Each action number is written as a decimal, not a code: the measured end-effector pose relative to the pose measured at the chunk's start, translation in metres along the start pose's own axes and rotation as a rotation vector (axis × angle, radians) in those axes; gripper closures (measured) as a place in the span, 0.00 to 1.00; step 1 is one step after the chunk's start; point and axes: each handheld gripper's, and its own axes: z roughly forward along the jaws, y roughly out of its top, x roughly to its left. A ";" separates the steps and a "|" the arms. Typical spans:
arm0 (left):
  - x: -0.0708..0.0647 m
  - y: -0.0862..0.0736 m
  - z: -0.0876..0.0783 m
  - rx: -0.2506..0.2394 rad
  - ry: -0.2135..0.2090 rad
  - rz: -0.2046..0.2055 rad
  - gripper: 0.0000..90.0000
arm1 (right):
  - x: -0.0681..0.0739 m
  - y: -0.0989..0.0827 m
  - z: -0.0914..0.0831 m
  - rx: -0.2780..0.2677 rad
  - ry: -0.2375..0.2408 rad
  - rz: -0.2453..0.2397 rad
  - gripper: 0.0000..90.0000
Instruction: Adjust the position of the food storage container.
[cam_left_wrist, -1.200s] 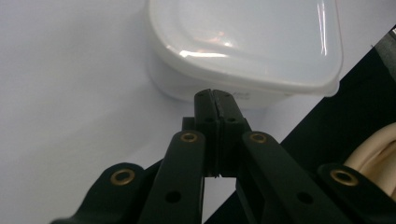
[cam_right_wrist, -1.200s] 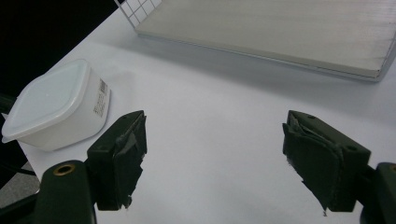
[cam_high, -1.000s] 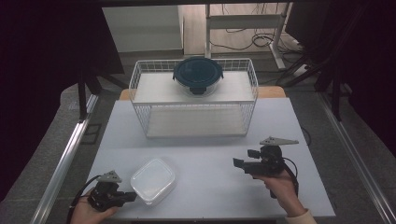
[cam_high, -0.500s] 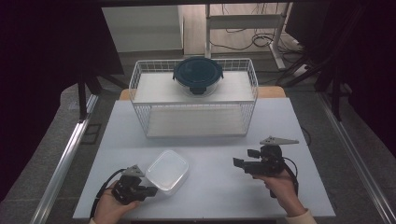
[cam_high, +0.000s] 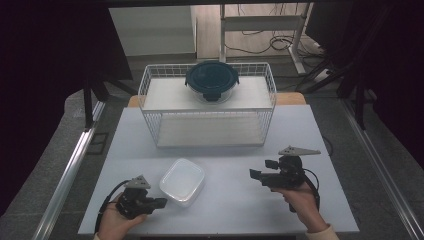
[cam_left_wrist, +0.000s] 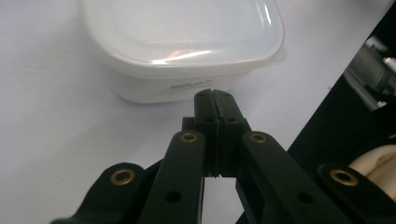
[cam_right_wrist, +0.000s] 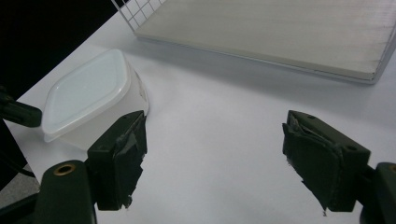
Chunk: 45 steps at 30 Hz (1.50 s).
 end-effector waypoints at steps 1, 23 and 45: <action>0.004 -0.001 -0.004 -0.017 0.000 -0.016 1.00 | 0.000 0.000 -0.001 -0.002 0.000 -0.001 0.24; 0.059 0.039 0.007 -0.036 0.071 -0.121 1.00 | -0.005 0.000 -0.002 -0.005 -0.003 0.006 0.24; 0.041 0.036 0.029 0.037 0.029 -0.079 1.00 | -0.006 -0.001 -0.002 -0.003 -0.006 0.006 0.24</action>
